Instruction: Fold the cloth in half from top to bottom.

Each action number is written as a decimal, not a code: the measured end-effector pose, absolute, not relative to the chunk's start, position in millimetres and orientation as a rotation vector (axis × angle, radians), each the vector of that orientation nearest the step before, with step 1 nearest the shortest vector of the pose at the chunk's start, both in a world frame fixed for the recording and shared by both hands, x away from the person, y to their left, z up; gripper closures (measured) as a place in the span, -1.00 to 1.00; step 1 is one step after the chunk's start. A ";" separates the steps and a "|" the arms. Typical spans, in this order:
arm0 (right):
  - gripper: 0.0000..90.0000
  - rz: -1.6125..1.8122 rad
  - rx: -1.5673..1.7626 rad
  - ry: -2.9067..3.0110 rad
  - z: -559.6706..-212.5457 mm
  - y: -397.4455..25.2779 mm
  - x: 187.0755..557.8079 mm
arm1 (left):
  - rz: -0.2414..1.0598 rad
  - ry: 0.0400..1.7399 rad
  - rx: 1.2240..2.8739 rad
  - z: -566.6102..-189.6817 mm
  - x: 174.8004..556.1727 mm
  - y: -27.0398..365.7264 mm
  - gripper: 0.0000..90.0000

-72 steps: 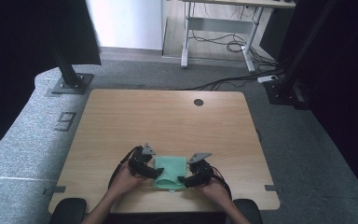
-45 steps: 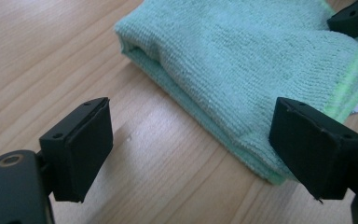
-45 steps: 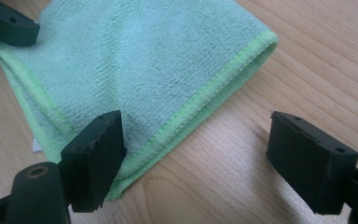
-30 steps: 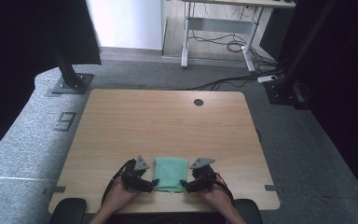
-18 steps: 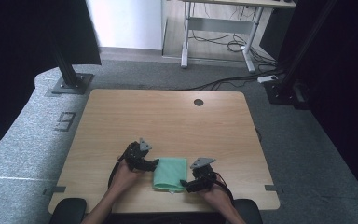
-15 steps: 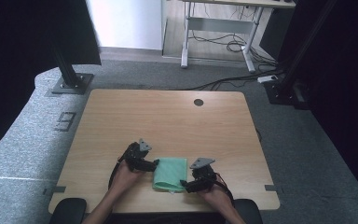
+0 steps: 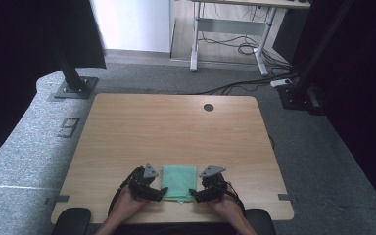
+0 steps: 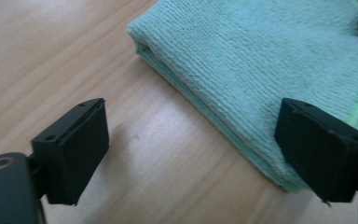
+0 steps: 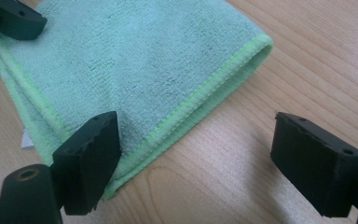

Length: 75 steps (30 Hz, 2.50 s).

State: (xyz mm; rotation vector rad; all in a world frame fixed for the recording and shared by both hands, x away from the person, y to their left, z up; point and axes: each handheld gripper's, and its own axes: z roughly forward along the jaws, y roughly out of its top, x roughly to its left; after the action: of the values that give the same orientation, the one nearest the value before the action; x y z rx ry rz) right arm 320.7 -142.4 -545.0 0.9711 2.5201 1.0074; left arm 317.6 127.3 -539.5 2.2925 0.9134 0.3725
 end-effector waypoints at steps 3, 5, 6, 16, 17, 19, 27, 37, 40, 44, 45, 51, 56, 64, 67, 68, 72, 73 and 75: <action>-0.66 1.015 0.981 2.514 -545.8 -143.4 326.1 | 0.412 0.915 2.290 -539.8 321.3 124.6 -0.79; -0.66 1.012 0.990 2.505 -545.9 -143.7 330.9 | 0.408 0.924 2.282 -540.7 325.9 124.9 -0.79; -0.66 1.008 0.994 2.502 -545.8 -143.6 333.1 | 0.406 0.932 2.277 -541.3 328.8 125.3 -0.81; -0.67 0.993 1.025 2.468 -545.8 -142.1 362.9 | 0.420 0.971 2.258 -543.7 366.1 126.7 -0.94; -0.67 0.992 1.027 2.465 -545.7 -142.2 366.4 | 0.423 0.972 2.256 -543.8 369.7 126.8 -0.94; -0.67 0.991 1.039 2.458 -545.7 -142.0 373.3 | 0.427 0.979 2.248 -544.1 376.1 127.0 -0.94; -0.67 0.972 1.061 2.431 -545.1 -139.0 400.3 | 0.447 1.004 2.224 -545.3 400.8 130.1 -0.94; -0.65 0.962 1.102 2.393 -545.1 -134.0 431.2 | 0.454 1.041 2.183 -547.5 432.0 136.1 -0.94; -0.65 0.963 1.116 2.383 -545.3 -132.4 438.9 | 0.457 1.048 2.179 -547.6 440.1 136.5 -0.94; -0.65 0.970 1.134 2.375 -545.9 -132.4 447.6 | 0.441 1.059 2.180 -547.5 448.8 137.6 -0.94; -0.65 0.973 1.139 2.375 -546.2 -132.7 448.9 | 0.440 1.064 2.176 -547.8 450.0 137.6 -0.94; -0.64 1.025 1.154 2.355 -549.3 -136.1 448.5 | 0.409 1.074 2.173 -547.7 451.2 138.7 -0.94; -0.65 1.038 1.162 2.356 -545.9 -136.7 447.7 | 0.364 1.047 2.164 -541.6 449.0 141.9 -0.92; -0.69 1.089 1.111 2.349 -524.5 -150.0 432.2 | 0.386 0.975 2.170 -516.5 421.0 154.4 -0.97; -0.70 1.099 1.090 2.361 -517.9 -156.1 422.8 | 0.393 0.953 2.188 -511.9 407.5 158.8 -0.98; -0.70 1.094 1.086 2.370 -515.8 -158.0 419.7 | 0.400 0.946 2.195 -510.8 403.0 159.8 -0.99; -0.79 1.090 1.072 2.372 -507.7 -165.6 406.6 | 0.429 0.911 2.225 -506.3 385.4 165.6 -1.00; -0.81 1.087 1.069 2.370 -505.9 -167.5 403.2 | 0.430 0.906 2.225 -505.5 381.5 167.3 -1.00; -0.85 1.078 1.057 2.368 -503.0 -171.0 396.6 | 0.437 0.899 2.229 -504.5 374.0 171.1 -1.00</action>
State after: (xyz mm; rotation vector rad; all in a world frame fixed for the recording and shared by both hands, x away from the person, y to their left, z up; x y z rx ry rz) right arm 396.6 -171.0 -503.0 1.0575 2.3680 1.0779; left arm 374.0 171.1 -504.5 2.2293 0.8993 0.4375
